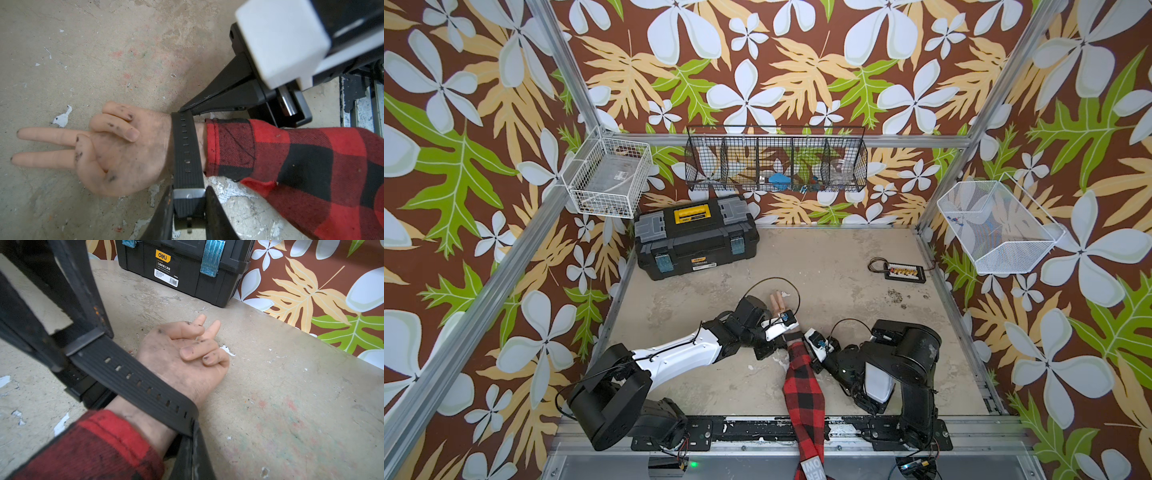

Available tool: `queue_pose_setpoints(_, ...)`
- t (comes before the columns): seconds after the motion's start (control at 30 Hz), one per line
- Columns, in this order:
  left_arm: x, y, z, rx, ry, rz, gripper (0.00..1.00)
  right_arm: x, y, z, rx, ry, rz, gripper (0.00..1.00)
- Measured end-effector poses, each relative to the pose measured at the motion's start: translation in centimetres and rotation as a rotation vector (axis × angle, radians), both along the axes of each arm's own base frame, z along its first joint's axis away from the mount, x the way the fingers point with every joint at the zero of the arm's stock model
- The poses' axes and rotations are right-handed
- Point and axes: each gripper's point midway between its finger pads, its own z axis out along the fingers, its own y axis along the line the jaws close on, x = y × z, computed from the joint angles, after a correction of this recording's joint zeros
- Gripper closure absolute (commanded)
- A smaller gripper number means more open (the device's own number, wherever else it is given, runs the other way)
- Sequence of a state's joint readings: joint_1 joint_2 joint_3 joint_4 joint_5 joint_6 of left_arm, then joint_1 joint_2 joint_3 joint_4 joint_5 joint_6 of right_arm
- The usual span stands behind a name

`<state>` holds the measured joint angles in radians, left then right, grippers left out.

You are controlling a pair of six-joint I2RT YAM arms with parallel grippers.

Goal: Take off the watch
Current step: Untie the watch from the hand.

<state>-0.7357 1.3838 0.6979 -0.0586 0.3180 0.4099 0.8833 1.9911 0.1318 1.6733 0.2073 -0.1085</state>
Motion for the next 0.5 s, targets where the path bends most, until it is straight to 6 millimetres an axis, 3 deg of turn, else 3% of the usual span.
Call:
queue_pose_setpoints(0.23,-0.5,1.4,-1.2,0.05,0.033,0.035,0.79,0.8,-1.5,-0.3,-0.022,-0.006,-0.086,1.0)
queue_pose_setpoints(0.37,-0.5,1.4,-1.2,0.051,0.035,0.039,0.68,0.9,-1.5,-0.2,-0.022,-0.009,-0.089,1.0)
queue_pose_setpoints(0.5,-0.3,1.3,-0.8,0.037,0.043,0.056,0.6,1.0,-1.7,-0.2,-0.025,-0.013,-0.104,0.87)
